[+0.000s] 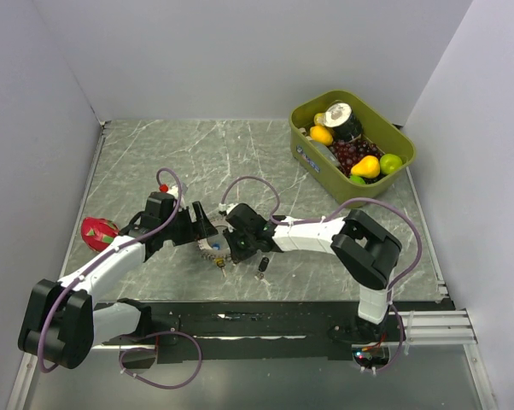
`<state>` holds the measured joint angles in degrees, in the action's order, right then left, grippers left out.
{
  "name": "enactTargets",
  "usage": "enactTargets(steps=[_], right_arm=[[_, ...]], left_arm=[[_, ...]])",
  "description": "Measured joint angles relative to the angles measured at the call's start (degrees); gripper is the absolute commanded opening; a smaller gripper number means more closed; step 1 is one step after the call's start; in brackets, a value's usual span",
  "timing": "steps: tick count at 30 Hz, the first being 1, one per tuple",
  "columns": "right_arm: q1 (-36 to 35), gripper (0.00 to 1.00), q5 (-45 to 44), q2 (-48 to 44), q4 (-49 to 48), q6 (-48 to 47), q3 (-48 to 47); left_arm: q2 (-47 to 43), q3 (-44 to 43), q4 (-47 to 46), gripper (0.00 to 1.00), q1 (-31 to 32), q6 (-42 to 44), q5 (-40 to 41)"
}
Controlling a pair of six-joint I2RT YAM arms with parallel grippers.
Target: Put the keys on the keyring
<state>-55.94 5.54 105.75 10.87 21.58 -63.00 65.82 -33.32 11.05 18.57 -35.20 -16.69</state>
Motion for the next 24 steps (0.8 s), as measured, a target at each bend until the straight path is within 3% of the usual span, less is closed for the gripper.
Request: enactTargets(steps=[7,9,17,24], right_arm=[[-0.07,0.52,-0.17,-1.84,-0.13,0.04,1.97],[-0.04,0.55,-0.20,-3.32,-0.26,0.26,3.43],[0.33,0.57,1.22,-13.31,-1.73,1.09,7.08],[0.61,0.56,1.79,-12.70,-2.25,1.07,5.90]], left_arm=[[-0.28,0.00,0.33,0.85,0.00,0.02,0.00],[-0.55,0.00,0.50,0.85,0.00,0.02,0.00],[-0.81,0.00,0.55,0.85,0.00,0.02,0.00],[-0.81,0.00,0.57,0.85,0.00,0.00,0.00]])
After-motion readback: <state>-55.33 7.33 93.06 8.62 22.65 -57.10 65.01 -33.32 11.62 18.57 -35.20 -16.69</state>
